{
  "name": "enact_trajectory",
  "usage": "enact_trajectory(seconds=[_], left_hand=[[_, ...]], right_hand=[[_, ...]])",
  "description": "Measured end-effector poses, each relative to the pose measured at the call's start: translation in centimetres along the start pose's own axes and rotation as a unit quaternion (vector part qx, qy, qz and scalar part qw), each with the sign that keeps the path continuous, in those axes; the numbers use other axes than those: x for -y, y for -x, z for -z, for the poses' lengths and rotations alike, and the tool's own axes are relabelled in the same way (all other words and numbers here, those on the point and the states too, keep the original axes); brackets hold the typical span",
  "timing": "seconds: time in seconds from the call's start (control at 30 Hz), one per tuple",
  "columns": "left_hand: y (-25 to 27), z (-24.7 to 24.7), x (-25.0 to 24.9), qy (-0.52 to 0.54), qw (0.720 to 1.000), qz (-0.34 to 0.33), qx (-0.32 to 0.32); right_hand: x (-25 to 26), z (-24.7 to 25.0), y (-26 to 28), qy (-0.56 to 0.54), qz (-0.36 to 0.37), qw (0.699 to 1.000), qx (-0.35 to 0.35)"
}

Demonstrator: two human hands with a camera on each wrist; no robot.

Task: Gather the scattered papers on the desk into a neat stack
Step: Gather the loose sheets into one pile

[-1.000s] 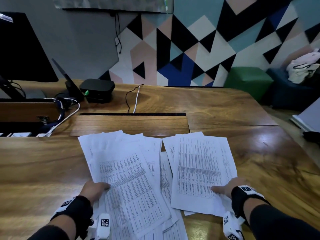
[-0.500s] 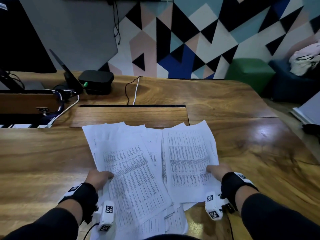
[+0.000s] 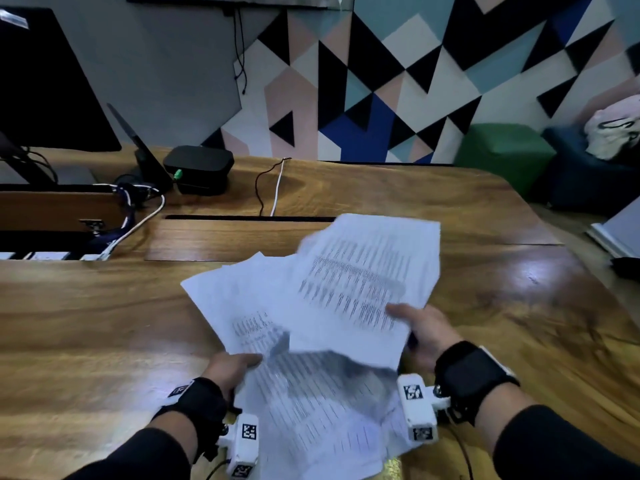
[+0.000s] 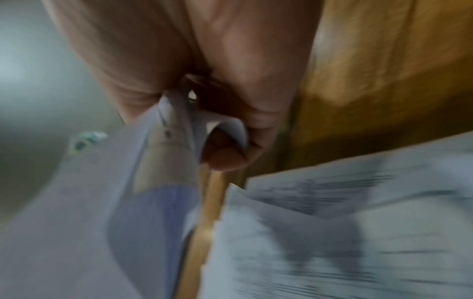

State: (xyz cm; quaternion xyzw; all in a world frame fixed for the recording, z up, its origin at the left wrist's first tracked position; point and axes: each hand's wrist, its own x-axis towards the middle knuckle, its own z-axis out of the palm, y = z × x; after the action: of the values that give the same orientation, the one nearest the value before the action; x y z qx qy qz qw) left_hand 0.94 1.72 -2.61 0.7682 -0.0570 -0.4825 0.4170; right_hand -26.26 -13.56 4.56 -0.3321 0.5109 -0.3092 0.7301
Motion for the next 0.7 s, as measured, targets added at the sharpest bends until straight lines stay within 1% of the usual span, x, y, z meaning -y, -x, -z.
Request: enact_trajectory(seconds=[0.07, 0.1, 0.17, 0.2, 0.23, 0.3, 0.33, 0.37, 0.43, 0.5, 0.53, 0.57, 0.6, 0.63, 0.67, 0.7], left_hand=[[0.1, -0.1, -0.3, -0.003, 1.0, 0.003, 0.026], [0.0, 0.0, -0.4, 0.0, 0.999, 0.01, 0.037], [0.6, 0.1, -0.8, -0.002, 0.997, 0.035, 0.072], [0.4, 0.1, -0.8, 0.014, 0.996, 0.04, 0.08], [0.6, 0.1, -1.0, 0.039, 0.995, 0.043, 0.078], [-0.1, 0.2, -1.0, 0.141, 0.987, 0.041, 0.069], [-0.3, 0.2, -1.1, 0.167, 0.983, 0.041, 0.068], [-0.2, -0.1, -1.2, 0.161, 0.984, 0.044, 0.068], [-0.6, -0.5, -0.7, 0.096, 0.991, 0.032, 0.083], [-1.5, -1.1, 0.2, 0.038, 0.998, 0.015, 0.05], [-1.7, -1.2, 0.4, 0.017, 0.999, 0.018, 0.043], [-1.4, -1.3, 0.2, 0.014, 0.999, 0.017, 0.042], [-1.0, -1.4, 0.0, 0.02, 0.999, 0.014, 0.045], [-1.3, -1.3, 0.0, 0.033, 0.998, 0.01, 0.049], [-0.7, -1.3, -0.5, 0.037, 0.997, 0.009, 0.064], [-0.4, -1.3, -1.0, 0.041, 0.996, 0.005, 0.08]], right_hand=[[-3.5, 0.8, -0.7, 0.117, -0.06, 0.991, 0.009], [-5.0, 1.2, -0.9, 0.2, -0.077, 0.977, 0.011], [-7.4, 1.9, -1.6, 0.359, -0.081, 0.93, -0.008], [-8.1, 1.9, -1.7, 0.407, -0.081, 0.909, -0.024], [-8.5, 1.9, -1.9, 0.437, -0.074, 0.896, -0.036], [-8.9, 1.8, -2.3, 0.481, -0.059, 0.873, -0.052], [-9.0, 1.6, -2.3, 0.506, -0.057, 0.859, -0.052], [-9.2, 1.4, -2.4, 0.539, -0.06, 0.839, -0.047], [-9.6, 0.7, -2.0, 0.618, -0.076, 0.782, -0.015], [-9.6, 0.2, -1.4, 0.678, -0.085, 0.729, 0.039], [-9.5, 0.2, -1.1, 0.696, -0.075, 0.712, 0.059], [-9.4, 0.3, -1.1, 0.707, -0.062, 0.701, 0.066], [-9.1, 0.7, -1.2, 0.713, -0.045, 0.697, 0.059], [-8.8, 1.2, -1.4, 0.711, -0.032, 0.702, 0.041], [-8.4, 1.9, -1.7, 0.7, -0.019, 0.714, 0.015], [-8.0, 2.7, -2.0, 0.677, 0.004, 0.736, -0.014]])
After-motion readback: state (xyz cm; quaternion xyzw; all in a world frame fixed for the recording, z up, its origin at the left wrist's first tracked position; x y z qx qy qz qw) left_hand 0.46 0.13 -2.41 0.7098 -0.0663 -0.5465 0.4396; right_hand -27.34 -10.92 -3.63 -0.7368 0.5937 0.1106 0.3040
